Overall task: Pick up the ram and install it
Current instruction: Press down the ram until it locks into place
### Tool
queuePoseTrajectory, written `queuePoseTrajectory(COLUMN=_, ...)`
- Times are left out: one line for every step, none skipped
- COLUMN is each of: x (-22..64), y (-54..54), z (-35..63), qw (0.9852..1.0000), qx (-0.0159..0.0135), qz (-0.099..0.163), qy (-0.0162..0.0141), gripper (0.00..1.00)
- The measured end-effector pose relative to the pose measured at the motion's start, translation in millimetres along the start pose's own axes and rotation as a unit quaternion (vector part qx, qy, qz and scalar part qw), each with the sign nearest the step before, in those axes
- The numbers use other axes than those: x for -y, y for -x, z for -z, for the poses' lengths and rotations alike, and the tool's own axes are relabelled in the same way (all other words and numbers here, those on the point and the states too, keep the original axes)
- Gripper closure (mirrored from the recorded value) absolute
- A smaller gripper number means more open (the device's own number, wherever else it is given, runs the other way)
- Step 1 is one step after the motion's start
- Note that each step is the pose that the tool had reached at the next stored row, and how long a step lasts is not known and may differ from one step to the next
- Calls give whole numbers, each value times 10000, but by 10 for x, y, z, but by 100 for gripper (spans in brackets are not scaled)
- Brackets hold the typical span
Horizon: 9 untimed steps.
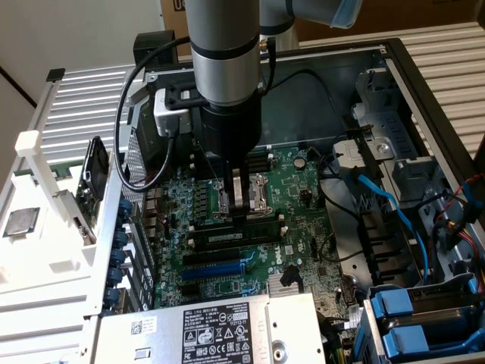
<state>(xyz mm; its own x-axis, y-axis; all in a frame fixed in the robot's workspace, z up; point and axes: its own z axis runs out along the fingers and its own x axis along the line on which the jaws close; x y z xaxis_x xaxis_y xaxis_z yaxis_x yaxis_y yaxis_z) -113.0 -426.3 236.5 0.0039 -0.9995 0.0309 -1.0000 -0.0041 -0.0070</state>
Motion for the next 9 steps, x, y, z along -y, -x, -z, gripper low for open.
queuePoseTrajectory(x=0, y=0, z=-2, qw=10000, qx=0, qz=0, qy=0, gripper=89)
queuePoseTrajectory(x=0, y=0, z=-3, qw=10000, qx=0, qz=0, qy=0, gripper=89)
queuePoseTrajectory(x=0, y=1, z=-4, qw=10000, qx=0, qz=0, qy=0, gripper=89)
queuePoseTrajectory(x=0, y=1, z=-5, qw=10000, qx=0, qz=0, qy=-1, gripper=89)
queuePoseTrajectory(x=0, y=2, z=-6, qw=10000, qx=0, qz=0, qy=0, gripper=89)
queuePoseTrajectory(x=0, y=2, z=-7, qw=10000, qx=0, qz=0, qy=0, gripper=89)
queuePoseTrajectory(x=0, y=4, z=-9, qw=10000, qx=1, qz=0, qy=-1, gripper=89)
queuePoseTrajectory(x=1, y=4, z=-9, qw=10000, qx=0, qz=0, qy=-1, gripper=89)
queuePoseTrajectory(x=1, y=4, z=-10, qw=10000, qx=-1, qz=0, qy=0, gripper=89)
